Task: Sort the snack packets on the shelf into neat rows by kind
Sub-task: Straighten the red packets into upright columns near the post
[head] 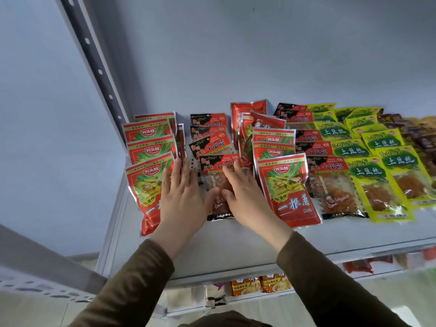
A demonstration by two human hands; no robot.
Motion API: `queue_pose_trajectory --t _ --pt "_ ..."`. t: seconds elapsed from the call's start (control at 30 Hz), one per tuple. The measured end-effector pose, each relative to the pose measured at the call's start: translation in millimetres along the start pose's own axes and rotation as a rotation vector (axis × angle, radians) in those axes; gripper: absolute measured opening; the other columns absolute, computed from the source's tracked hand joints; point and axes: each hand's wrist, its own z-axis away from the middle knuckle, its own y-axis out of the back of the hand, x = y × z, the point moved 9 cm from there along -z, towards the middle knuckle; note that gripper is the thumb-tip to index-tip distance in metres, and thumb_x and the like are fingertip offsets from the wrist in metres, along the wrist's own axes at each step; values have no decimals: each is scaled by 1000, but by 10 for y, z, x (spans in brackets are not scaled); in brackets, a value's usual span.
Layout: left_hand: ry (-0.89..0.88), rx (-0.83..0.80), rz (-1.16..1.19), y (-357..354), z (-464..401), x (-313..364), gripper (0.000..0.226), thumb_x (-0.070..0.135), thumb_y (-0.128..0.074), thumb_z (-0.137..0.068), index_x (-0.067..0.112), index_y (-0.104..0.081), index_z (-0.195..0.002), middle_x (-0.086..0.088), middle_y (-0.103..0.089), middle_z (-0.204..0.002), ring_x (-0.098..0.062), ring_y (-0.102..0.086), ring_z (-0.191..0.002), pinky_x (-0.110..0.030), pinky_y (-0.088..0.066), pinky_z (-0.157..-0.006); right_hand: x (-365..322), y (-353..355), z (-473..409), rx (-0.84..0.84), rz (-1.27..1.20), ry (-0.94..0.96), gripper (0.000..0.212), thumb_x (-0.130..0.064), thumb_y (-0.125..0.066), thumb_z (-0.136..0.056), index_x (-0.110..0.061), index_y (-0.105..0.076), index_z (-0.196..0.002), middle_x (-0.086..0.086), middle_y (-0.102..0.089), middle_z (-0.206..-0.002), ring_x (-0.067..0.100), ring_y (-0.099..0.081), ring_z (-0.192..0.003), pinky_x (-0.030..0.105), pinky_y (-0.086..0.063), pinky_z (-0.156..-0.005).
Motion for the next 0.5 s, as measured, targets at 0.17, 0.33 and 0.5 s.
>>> queue_pose_trajectory --t 0.17,0.33,0.5 --pt "-25 28 36 11 22 41 98 75 11 -92 13 -12 -164 -7 3 -172 -25 20 -156 -46 12 -127 26 45 80 90 12 -7 64 -41 -46 -105 -29 -14 -160 5 2 -170 36 -12 -153 46 -24 -121" --pt "75 89 289 191 -96 -91 82 66 -9 -100 17 5 -164 -4 5 -173 -17 13 -157 -36 7 -126 81 115 45 146 -273 -50 86 -46 -52 -100 -26 5 -161 -2 7 -169 20 -6 -156 30 -16 -118" --pt "97 -7 1290 217 -250 198 60 11 -47 -106 66 -33 -126 21 -55 -138 1 -50 -131 -34 -49 -109 97 157 -58 169 -399 -87 89 -50 -57 -97 -23 0 -161 0 -22 -166 19 -29 -150 44 -35 -119"
